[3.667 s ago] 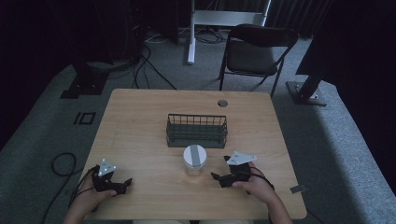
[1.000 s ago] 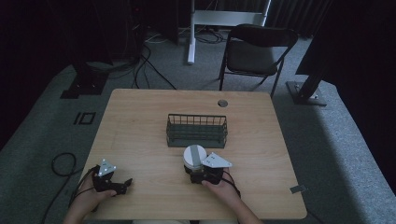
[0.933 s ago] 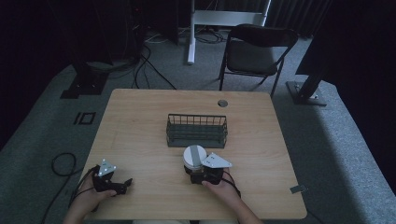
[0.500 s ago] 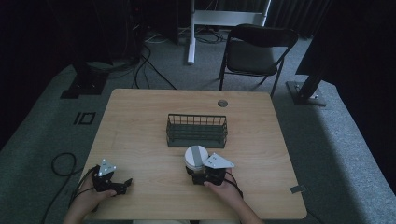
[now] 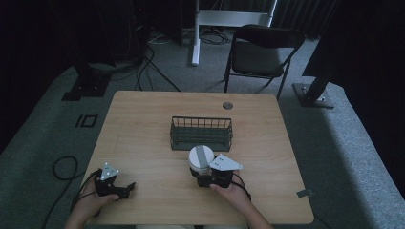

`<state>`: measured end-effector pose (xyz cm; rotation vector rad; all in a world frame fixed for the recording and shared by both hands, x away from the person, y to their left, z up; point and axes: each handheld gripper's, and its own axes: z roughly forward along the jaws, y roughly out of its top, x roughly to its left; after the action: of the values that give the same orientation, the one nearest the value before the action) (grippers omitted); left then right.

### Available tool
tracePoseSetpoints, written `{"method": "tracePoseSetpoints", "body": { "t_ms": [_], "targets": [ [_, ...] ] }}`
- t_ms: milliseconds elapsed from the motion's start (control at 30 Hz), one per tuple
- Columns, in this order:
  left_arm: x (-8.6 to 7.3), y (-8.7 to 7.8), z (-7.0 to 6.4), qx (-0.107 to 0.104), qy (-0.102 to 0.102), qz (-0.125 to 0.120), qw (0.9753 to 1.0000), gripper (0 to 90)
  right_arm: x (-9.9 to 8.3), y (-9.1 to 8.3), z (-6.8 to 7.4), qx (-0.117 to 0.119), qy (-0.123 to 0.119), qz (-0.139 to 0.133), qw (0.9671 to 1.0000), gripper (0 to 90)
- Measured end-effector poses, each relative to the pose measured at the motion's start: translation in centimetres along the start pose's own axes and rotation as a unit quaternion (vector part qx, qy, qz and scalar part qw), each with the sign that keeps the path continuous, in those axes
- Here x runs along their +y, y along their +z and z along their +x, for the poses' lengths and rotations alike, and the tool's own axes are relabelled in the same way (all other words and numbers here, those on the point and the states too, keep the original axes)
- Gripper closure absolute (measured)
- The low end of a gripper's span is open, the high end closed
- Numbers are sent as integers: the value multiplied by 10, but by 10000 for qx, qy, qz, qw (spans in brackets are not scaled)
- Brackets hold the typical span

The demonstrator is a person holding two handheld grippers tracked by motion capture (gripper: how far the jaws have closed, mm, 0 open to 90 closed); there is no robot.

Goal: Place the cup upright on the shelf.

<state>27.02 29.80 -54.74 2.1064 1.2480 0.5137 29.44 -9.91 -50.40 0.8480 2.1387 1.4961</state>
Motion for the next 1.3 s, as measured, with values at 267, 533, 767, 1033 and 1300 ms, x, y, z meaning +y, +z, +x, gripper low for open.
{"method": "tracePoseSetpoints", "body": {
  "t_ms": [267,533,767,1033,1300],
  "targets": [
    [0,0,0,0,0,-1,10000,14,14,-7,-3,18,35,-169,9998,185],
    [0,0,0,0,-5,-4,10000,14,33,-14,-9,-72,-13,-416,9991,185],
    [0,0,0,1,4,-1,10000,14,56,-16,-21,-236,33,-686,9974,185],
    [0,0,0,2,4,-5,10000,14,87,-13,-42,-446,111,-912,9948,185],
    [0,0,0,-4,3,1,10000,14,109,4,-59,-922,191,-877,9917,185]
  ]
}}
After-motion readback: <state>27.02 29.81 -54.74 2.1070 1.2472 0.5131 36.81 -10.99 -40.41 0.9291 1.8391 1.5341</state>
